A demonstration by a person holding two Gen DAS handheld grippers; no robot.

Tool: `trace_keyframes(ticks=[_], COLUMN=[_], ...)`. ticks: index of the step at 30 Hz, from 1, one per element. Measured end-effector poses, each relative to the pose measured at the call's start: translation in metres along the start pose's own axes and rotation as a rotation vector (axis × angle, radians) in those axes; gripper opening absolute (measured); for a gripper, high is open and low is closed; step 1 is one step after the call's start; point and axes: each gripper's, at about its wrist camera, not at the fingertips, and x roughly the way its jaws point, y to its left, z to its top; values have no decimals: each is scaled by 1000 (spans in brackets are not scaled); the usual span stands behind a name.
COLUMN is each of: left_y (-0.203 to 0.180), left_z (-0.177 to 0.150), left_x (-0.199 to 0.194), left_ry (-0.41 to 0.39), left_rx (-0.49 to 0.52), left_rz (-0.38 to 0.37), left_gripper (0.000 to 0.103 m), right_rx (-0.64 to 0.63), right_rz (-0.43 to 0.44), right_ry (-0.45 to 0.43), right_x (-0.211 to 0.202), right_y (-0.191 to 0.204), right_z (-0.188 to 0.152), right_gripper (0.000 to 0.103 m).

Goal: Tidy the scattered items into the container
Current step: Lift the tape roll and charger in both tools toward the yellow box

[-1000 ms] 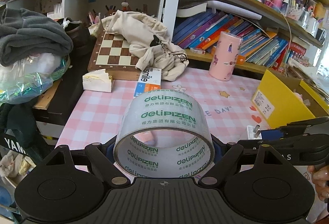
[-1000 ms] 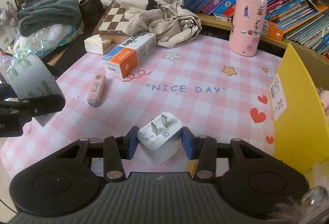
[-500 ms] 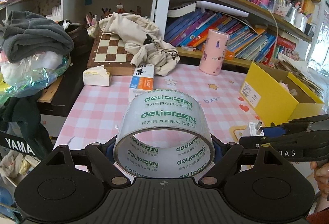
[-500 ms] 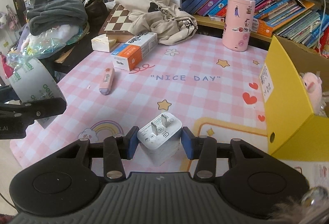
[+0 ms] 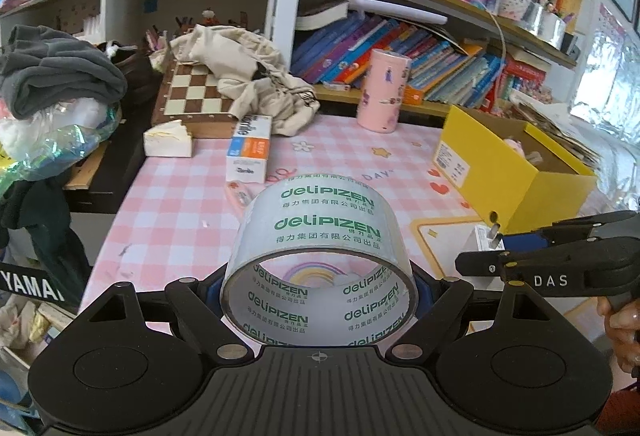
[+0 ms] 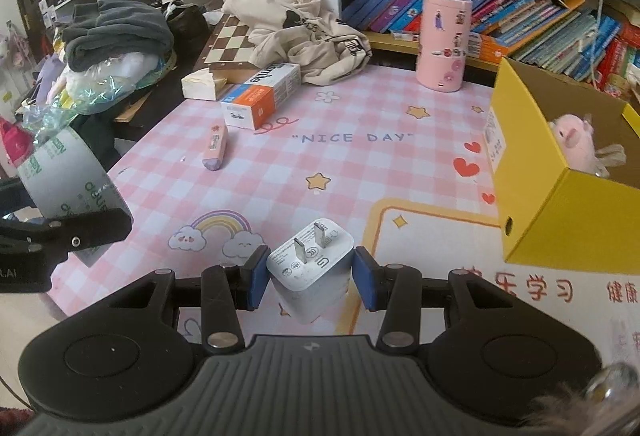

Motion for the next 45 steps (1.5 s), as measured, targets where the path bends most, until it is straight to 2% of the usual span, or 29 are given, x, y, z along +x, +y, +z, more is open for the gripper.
trace_keyframes(ticks=[22, 36, 45], left_y=[-38, -101, -135], left_z=[-1, 9, 19], left_x=[7, 42, 57], left_ry=[18, 68, 73], left_rx=[94, 217, 263], left_rz=[-131, -300, -358], left_gripper=[84, 84, 84], right_rx=[93, 240, 276], right_rz=[-114, -246, -278], right_ry=[1, 4, -9], right_x=[-35, -63, -76], right_y=[-22, -83, -117], right_z=[-29, -57, -60], right_gripper=[42, 42, 42])
